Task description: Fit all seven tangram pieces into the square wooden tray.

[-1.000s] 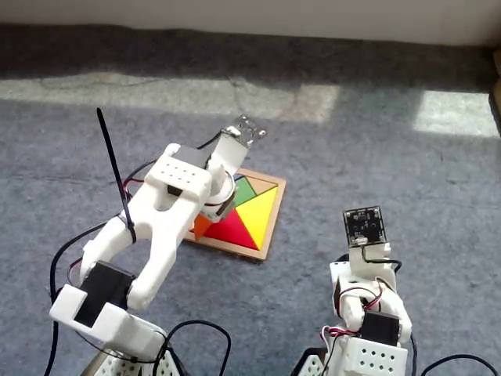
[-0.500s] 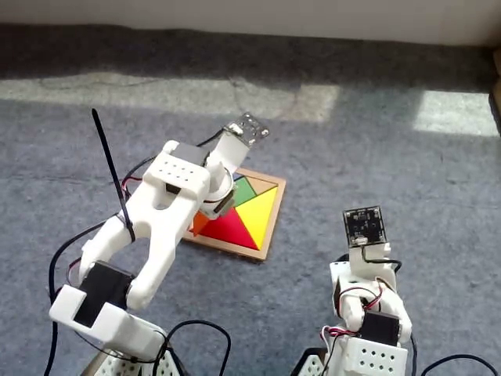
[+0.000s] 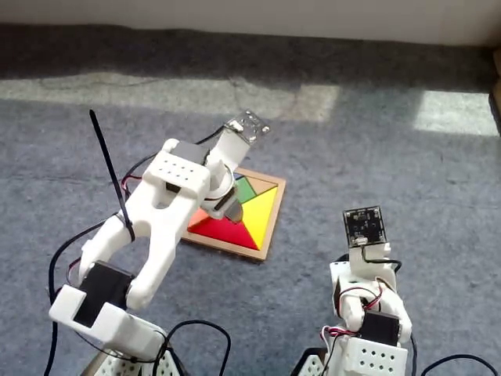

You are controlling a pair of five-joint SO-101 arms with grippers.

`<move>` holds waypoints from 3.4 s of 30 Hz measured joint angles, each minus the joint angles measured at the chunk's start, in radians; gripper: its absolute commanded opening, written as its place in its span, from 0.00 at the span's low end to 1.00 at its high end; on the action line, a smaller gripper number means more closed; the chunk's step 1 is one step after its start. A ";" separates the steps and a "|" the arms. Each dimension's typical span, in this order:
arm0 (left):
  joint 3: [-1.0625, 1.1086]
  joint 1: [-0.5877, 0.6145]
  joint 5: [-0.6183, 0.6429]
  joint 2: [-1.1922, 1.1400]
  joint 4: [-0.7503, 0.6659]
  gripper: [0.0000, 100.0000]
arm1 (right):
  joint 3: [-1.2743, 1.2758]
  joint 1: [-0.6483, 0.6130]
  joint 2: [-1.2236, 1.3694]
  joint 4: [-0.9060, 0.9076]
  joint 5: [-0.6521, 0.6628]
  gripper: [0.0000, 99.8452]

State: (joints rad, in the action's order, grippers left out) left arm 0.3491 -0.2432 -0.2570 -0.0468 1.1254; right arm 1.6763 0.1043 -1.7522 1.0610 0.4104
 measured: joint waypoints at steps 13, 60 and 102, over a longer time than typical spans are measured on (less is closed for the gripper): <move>-0.005 0.123 0.008 -0.003 -0.031 0.29 | 0.000 0.000 0.000 0.000 0.000 0.01; -0.456 0.144 0.137 -0.342 0.273 0.29 | 0.000 0.000 0.000 0.000 0.000 0.01; -0.442 0.048 0.044 -0.344 0.269 0.06 | 0.000 0.032 0.000 0.000 0.000 0.01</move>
State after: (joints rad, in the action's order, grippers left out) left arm -0.0928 -0.1956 -0.2125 -0.3905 1.3940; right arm 1.6763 0.1366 -1.7522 1.0610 0.4104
